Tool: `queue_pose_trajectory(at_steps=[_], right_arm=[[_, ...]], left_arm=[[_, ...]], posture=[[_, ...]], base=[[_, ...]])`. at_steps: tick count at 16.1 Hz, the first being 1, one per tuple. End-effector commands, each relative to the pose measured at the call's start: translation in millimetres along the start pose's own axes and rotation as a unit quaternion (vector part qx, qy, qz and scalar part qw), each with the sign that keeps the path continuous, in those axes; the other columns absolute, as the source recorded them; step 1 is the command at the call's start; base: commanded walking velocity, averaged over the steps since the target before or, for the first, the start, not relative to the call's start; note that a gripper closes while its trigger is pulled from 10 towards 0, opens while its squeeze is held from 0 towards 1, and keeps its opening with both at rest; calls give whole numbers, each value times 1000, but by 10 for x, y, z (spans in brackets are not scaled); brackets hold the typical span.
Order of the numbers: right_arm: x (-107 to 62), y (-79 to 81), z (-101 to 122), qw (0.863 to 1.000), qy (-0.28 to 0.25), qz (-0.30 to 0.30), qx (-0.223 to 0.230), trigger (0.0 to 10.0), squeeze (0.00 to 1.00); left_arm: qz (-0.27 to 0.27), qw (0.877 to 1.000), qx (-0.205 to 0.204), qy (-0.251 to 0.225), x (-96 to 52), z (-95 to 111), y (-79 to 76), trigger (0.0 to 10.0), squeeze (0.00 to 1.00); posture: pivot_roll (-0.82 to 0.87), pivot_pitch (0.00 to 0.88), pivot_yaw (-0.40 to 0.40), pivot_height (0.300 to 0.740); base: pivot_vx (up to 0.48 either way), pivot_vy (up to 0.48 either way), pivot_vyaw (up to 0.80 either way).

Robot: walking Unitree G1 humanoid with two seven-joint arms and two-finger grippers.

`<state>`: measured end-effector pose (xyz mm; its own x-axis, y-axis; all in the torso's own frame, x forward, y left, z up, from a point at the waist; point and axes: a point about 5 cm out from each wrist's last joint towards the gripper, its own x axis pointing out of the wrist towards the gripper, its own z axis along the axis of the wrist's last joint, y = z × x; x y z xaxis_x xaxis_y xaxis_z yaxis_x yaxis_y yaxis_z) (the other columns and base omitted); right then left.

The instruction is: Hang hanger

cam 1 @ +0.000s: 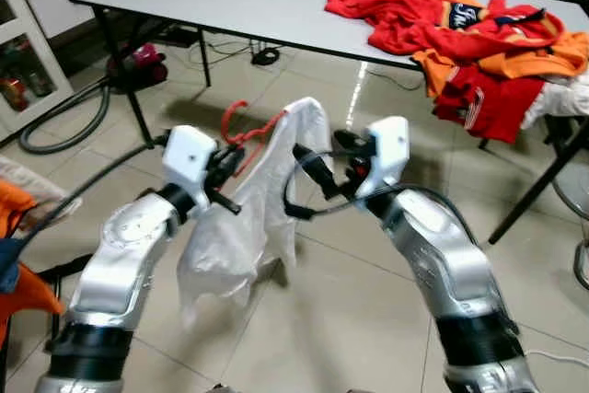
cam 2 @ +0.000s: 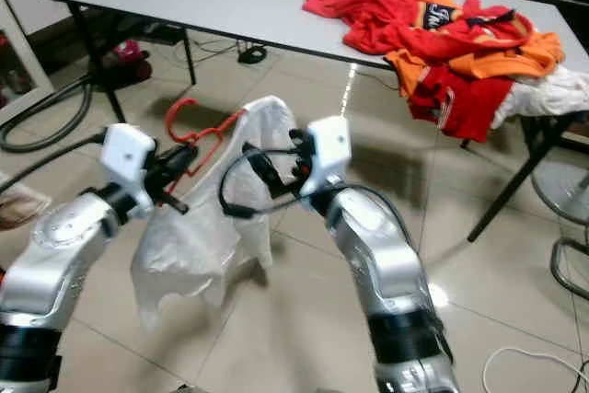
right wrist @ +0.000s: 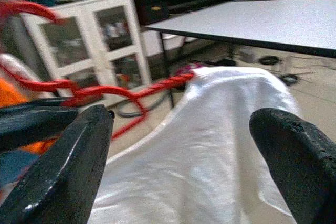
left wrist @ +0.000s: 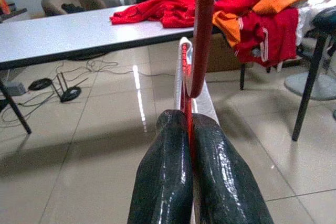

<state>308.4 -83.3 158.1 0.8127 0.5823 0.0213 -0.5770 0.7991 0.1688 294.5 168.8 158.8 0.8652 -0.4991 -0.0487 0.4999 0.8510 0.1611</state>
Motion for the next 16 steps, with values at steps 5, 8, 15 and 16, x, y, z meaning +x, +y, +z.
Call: queue_pose_trajectory(at_steps=[5, 8, 15, 16], right_arm=[[122, -58, -67, 998, -19, -66, -4, 10000, 0], [180, 37, -45, 998, -50, -43, 1, 10000, 0], [231, -6, -42, 992, -83, -92, 5, 10000, 0], [239, -12, -36, 992, -85, -94, 4, 10000, 0]], left_arm=[[-57, 997, 2, -42, -124, 215, -68, 10000, 0], [-65, 997, -6, -44, -138, 226, -102, 10000, 0], [-48, 998, -7, -48, -147, 264, -61, 10000, 0], [-48, 998, -6, -47, -150, 263, -60, 10000, 0]], posture=[[-128, 0, -24, 740], [-118, 0, -27, 740], [-89, 0, -32, 740], [-87, 0, -32, 740]], base=[[0, 0, 0], [0, 0, 0], [0, 0, 0], [0, 0, 0]])
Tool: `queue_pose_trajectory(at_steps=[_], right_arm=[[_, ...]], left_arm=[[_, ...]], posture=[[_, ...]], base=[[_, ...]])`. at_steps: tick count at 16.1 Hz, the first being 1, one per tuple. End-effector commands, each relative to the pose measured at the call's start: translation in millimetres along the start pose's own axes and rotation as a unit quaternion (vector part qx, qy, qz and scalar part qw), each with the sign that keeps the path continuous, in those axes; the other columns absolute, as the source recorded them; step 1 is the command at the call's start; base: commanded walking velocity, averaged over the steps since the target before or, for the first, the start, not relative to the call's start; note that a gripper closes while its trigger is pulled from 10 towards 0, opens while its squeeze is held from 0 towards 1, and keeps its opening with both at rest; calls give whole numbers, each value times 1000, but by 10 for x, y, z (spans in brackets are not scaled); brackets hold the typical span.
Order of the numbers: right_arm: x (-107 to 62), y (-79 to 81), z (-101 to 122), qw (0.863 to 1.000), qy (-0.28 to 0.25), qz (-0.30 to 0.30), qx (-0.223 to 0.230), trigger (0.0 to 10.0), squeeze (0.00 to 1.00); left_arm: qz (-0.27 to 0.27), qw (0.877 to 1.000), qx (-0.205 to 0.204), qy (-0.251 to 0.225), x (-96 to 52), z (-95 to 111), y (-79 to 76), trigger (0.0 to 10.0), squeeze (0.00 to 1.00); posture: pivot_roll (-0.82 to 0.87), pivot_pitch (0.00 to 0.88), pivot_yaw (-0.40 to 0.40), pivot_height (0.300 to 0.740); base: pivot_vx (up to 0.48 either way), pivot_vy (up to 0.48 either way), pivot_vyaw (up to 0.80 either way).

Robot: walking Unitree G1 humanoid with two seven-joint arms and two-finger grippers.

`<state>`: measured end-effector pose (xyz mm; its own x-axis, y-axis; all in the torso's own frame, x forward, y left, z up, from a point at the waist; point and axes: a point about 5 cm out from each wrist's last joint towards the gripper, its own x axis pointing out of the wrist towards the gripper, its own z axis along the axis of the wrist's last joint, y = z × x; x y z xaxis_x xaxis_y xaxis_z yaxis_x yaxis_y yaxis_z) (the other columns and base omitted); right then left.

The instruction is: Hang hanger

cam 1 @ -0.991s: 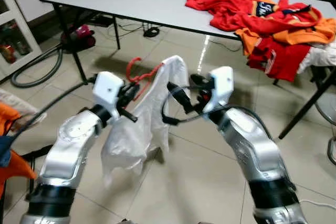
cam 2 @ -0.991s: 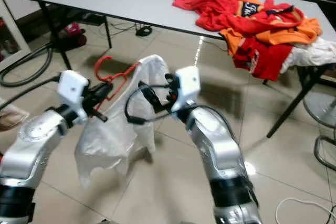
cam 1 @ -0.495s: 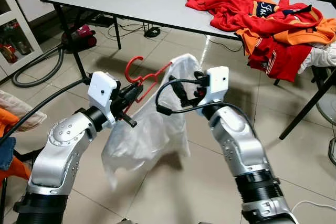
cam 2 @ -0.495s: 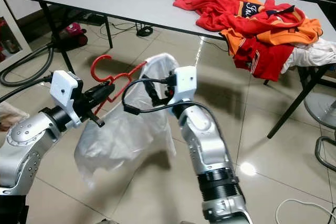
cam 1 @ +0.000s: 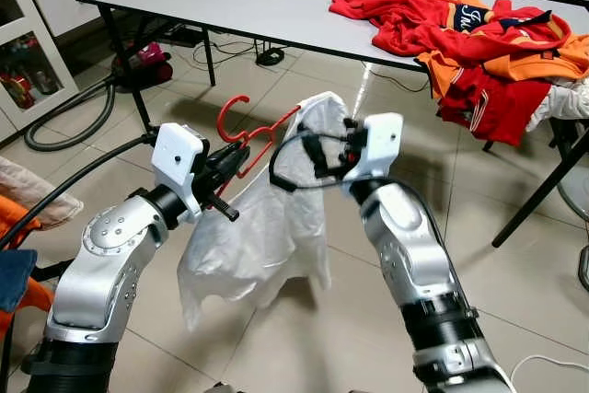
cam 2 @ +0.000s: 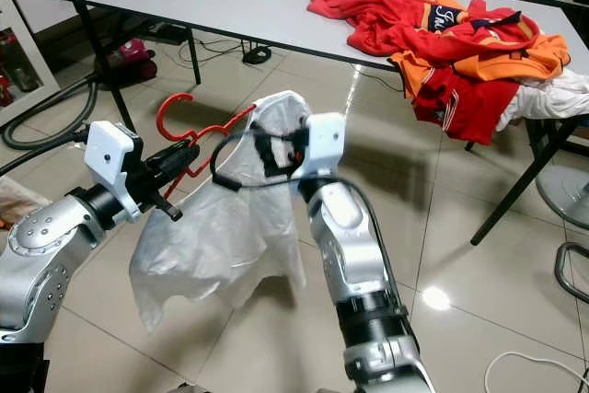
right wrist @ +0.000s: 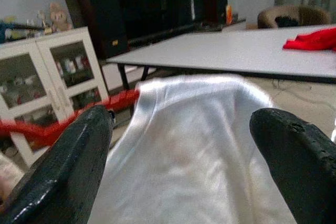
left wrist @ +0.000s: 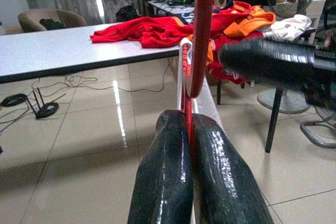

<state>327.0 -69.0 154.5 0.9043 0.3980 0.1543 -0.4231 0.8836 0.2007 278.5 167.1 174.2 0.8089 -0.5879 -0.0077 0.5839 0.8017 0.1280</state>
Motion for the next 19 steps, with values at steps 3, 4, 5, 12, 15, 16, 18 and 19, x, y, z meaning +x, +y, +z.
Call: queue_pose_trajectory(at_steps=[3, 4, 5, 12, 15, 16, 18, 19], right_arm=[[60, 51, -10, 1000, 2, 18, 1, 10000, 0], [73, 74, -27, 1000, 7, 25, -2, 10000, 0], [78, 74, -38, 1000, 10, 24, -5, 10000, 0], [131, 82, -91, 999, 29, 21, -16, 10000, 0], [154, 67, -64, 1000, 24, 6, -9, 10000, 0], [155, 39, -66, 1000, 25, -3, -8, 10000, 0], [161, -6, -64, 1000, 23, -16, 0, 10000, 0], [167, -22, -58, 1000, 22, -19, 4, 10000, 0]], left_arm=[[-4, 1000, 10, -17, -8, 102, -7, 10000, 0], [-7, 1000, 9, -18, -6, 105, -16, 10000, 0], [-8, 1000, 9, -18, -5, 105, -21, 10000, 0], [-6, 1000, -3, -8, -61, 53, -52, 10000, 0], [-12, 1000, 12, -8, -33, 90, -22, 10000, 0], [-13, 1000, 13, -11, -23, 107, -16, 10000, 0], [-19, 1000, 15, -14, -6, 132, -20, 10000, 0], [-24, 999, 18, -16, 8, 148, -27, 10000, 0]], posture=[[-82, 0, -29, 740], [-82, 0, -30, 740], [-83, 0, -30, 740], [-48, 0, -4, 740], [-39, 0, -14, 740], [-41, 0, -19, 740], [-48, 0, -21, 740], [-54, 0, -23, 740]], base=[[0, 0, 0], [0, 0, 0], [0, 0, 0], [0, 0, 0], [0, 0, 0], [0, 0, 0], [0, 0, 0], [0, 0, 0]])
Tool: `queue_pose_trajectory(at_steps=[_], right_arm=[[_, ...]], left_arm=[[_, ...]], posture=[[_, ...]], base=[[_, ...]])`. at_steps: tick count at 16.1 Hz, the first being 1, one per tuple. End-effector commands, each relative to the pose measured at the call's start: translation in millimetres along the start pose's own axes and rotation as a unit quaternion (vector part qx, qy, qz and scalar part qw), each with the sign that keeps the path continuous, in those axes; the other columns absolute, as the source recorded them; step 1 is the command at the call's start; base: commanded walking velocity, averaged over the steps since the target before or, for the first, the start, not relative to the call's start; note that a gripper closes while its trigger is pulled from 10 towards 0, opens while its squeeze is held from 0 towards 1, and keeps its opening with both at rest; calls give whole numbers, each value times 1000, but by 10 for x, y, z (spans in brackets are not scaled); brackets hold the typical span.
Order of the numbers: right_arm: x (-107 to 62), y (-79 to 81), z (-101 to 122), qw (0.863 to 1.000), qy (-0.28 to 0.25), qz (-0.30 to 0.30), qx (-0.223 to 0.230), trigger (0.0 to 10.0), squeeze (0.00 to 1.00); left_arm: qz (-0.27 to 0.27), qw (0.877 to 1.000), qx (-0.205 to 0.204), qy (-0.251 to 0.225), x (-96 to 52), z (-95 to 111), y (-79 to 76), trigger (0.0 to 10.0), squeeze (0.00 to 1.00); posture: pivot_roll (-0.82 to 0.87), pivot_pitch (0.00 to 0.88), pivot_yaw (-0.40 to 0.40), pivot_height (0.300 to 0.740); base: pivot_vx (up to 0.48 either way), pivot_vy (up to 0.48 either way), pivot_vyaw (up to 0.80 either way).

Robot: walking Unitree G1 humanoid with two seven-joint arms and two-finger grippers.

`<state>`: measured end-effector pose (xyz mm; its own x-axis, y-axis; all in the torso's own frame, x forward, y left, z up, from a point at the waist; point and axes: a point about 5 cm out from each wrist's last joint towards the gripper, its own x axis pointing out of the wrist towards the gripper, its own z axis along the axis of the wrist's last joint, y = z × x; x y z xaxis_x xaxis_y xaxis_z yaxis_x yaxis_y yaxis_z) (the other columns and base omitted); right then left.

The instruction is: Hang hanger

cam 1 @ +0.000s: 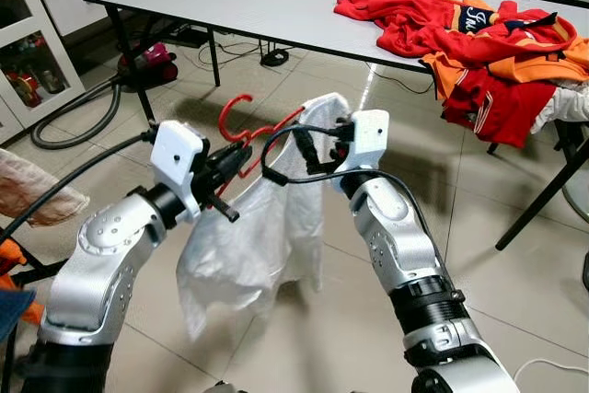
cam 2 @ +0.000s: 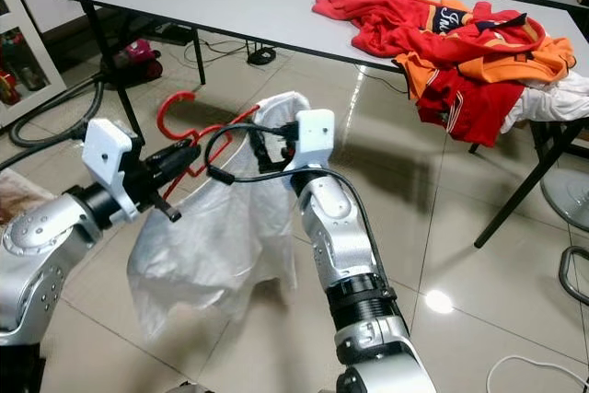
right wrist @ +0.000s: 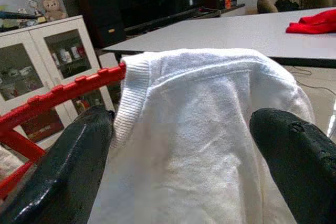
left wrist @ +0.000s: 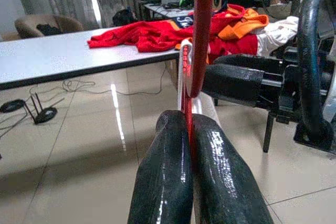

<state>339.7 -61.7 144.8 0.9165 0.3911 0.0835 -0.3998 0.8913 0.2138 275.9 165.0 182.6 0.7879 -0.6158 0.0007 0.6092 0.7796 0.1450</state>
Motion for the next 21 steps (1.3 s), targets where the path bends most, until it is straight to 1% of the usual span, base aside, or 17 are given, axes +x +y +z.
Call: queue_pose_trajectory(at_steps=[1, 2, 3, 4, 5, 6, 7, 8, 9, 11, 12, 14, 21], right_arm=[[23, -1, 67, 1000, -13, 9, -5, 9529, 0], [13, 0, 62, 1000, -12, 13, -9, 8000, 0], [12, -7, 61, 1000, -11, 10, -11, 5451, 0], [18, -2, 67, 1000, -12, 9, -11, 3765, 0], [29, 9, 77, 1000, -14, 10, -9, 2667, 0], [33, 20, 82, 1000, -15, 12, -9, 3020, 0], [36, 33, 88, 1000, -17, 14, -9, 3725, 0], [37, 40, 91, 1000, -17, 16, -9, 3333, 0], [39, 43, 85, 1000, -15, 18, -8, 2549, 0], [46, 44, 77, 1000, -13, 19, -7, 1333, 0], [48, 47, 83, 1000, -14, 20, -7, 196, 0], [53, 44, 98, 1000, -16, 21, -4, 0, 0], [66, 76, 102, 999, -17, 27, 1, 0, 0]], left_arm=[[-7, 1000, 8, -13, 36, 73, -12, 10000, 0], [-6, 1000, 6, -15, 47, 77, -20, 10000, 0], [-10, 1000, 5, -16, 50, 75, -39, 10000, 0], [-11, 1000, 5, -15, 48, 74, -45, 10000, 0], [-11, 1000, 5, -14, 48, 72, -46, 10000, 0], [-10, 1000, 5, -14, 46, 71, -49, 10000, 0], [-10, 1000, 5, -13, 44, 70, -55, 10000, 0], [-10, 1000, 4, -15, 43, 73, -57, 10000, 0], [-9, 1000, 5, -15, 42, 72, -60, 10000, 0], [-8, 1000, 4, -15, 39, 76, -64, 10000, 0], [-9, 1000, 5, -16, 29, 77, -71, 10000, 0], [-10, 1000, 6, -14, 28, 74, -81, 10000, 0], [-7, 1000, 5, -14, 20, 85, -76, 10000, 0]], posture=[[-58, 0, -25, 740], [-64, 0, -25, 740], [-65, 0, -25, 740], [-71, 0, -21, 740], [-71, 0, -19, 740], [-71, 0, -20, 740], [-72, 0, -23, 740], [-72, 0, -25, 740], [-72, 0, -28, 740], [-69, 0, -29, 740], [-72, 0, -30, 740], [-69, 0, -33, 740], [-67, 0, -34, 740]], base=[[0, 0, 0], [0, 0, 0], [0, 0, 0], [0, 0, 0], [0, 0, 0], [0, 0, 0], [0, 0, 0], [0, 0, 0], [0, 0, 0], [0, 0, 0], [0, 0, 0], [0, 0, 0], [0, 0, 0]])
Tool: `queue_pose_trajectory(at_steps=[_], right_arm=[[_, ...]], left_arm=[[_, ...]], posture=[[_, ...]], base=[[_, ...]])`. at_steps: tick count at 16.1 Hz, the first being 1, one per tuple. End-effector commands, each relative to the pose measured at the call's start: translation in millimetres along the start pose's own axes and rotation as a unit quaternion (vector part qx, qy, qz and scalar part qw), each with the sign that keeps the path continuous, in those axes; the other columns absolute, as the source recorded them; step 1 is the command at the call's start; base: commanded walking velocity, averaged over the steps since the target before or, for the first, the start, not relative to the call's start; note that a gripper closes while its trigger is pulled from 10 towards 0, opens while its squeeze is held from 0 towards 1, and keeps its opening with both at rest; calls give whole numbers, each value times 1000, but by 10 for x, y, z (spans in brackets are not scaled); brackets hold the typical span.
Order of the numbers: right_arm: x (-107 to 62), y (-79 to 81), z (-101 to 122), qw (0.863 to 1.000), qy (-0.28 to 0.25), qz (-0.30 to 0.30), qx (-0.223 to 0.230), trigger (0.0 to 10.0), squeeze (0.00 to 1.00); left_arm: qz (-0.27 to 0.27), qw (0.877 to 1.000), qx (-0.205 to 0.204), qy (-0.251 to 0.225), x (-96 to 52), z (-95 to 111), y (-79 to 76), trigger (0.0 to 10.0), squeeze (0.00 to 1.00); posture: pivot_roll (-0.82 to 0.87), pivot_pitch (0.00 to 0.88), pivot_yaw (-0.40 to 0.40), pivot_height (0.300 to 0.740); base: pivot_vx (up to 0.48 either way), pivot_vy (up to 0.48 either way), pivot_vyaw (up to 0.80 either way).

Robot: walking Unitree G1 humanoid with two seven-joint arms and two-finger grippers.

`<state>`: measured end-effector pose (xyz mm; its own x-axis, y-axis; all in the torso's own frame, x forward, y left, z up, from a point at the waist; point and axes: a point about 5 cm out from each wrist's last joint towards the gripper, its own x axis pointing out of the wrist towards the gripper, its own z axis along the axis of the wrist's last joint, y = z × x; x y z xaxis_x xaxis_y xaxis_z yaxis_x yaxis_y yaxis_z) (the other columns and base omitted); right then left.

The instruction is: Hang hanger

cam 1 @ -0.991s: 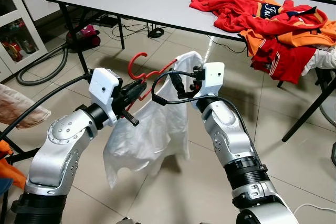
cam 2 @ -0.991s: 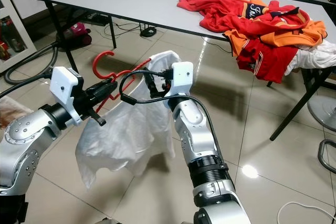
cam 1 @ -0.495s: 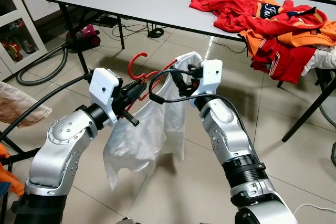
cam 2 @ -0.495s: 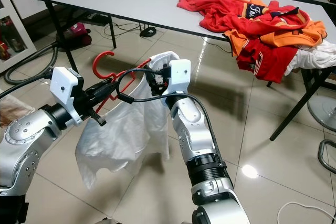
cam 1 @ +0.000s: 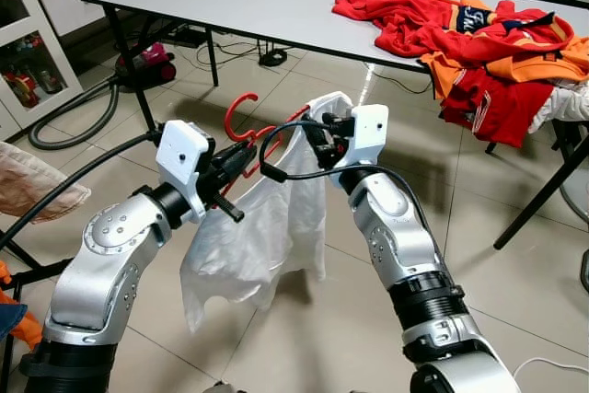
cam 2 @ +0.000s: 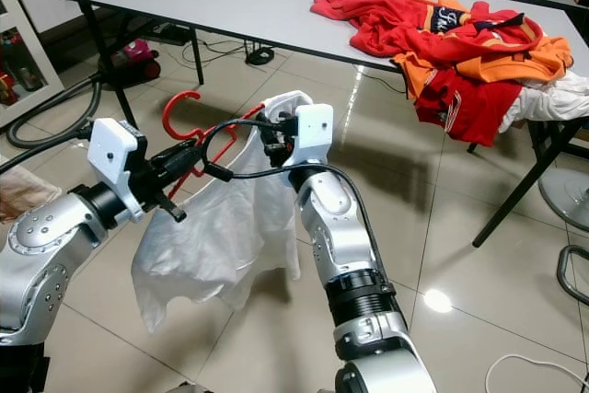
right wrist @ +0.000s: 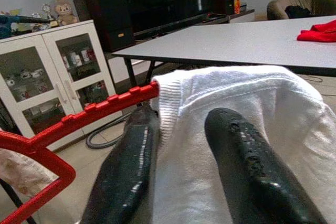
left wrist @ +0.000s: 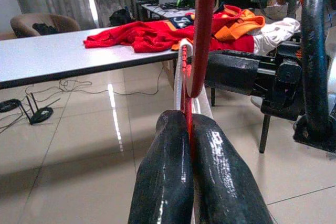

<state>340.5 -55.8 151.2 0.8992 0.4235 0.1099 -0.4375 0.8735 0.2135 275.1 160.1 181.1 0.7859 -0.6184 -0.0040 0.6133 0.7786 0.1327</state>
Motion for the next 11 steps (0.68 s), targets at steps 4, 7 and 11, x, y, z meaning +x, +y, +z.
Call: queue_pose_trajectory(at_steps=[4, 7, 11], right_arm=[[71, -2, 100, 1000, -15, 0, 8, 0, 0], [72, 11, 106, 1000, -17, 4, 8, 0, 0], [48, 25, 70, 1000, -14, 7, 10, 0, 0]], left_arm=[[-3, 1000, 12, -17, -10, 101, -22, 10000, 0], [-1, 1000, 12, -17, -6, 106, -12, 10000, 0], [2, 1000, 10, -16, -8, 94, -14, 10000, 0]], posture=[[-66, 0, -32, 740], [-67, 0, -34, 740], [-67, 0, -34, 740]], base=[[0, 0, 0], [0, 0, 0], [0, 0, 0]])
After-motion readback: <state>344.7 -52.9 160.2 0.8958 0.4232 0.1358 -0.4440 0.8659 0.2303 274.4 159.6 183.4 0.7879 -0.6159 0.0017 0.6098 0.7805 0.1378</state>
